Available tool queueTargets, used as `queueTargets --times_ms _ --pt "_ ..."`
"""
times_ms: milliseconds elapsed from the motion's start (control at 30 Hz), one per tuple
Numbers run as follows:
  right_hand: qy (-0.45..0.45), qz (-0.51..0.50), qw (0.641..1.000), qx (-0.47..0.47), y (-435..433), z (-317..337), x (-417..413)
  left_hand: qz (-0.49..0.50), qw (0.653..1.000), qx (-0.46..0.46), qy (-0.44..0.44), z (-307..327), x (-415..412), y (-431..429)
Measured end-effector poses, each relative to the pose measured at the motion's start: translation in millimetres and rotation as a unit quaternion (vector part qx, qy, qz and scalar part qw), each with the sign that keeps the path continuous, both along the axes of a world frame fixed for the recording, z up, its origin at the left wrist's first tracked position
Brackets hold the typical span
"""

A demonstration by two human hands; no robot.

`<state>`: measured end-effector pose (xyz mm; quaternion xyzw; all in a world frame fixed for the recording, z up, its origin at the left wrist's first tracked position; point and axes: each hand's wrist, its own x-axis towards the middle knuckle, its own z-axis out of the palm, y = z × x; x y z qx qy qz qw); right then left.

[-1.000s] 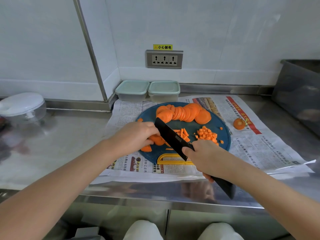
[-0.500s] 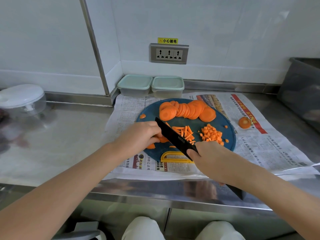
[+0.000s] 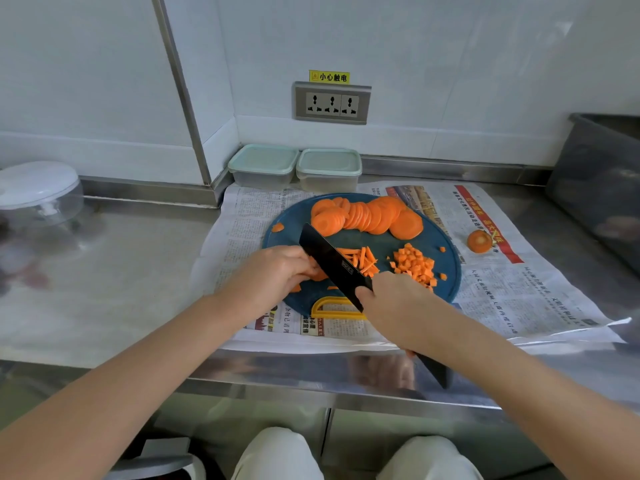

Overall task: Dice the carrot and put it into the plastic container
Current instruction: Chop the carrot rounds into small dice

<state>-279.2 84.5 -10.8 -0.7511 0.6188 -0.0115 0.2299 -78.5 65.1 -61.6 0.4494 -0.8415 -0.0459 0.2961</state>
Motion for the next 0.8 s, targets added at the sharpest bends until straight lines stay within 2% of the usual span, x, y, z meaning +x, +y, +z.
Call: queueTargets --times_ms 267,367,433,567,700,800 --pt "-0.005 0.006 0.999 0.051 -5 13 -14 0.022 0.996 0.088 0.016 12 5 -5" --pt "-0.025 -0.003 0.998 0.057 -3 24 -17 0.07 0.991 0.072 0.084 24 12 -2" --pt "-0.054 -0.007 0.996 0.066 -4 26 -16 0.116 0.981 0.1 0.12 32 22 1" --pt "-0.075 -0.008 0.996 0.048 -3 25 -14 0.159 0.964 0.207 0.042 32 34 9" --pt "-0.042 0.03 0.999 0.002 4 17 -10 0.171 0.968 0.185 0.012 20 26 14" --pt "-0.037 0.063 0.997 0.002 9 13 -11 0.182 0.965 0.182 0.05 17 28 15"
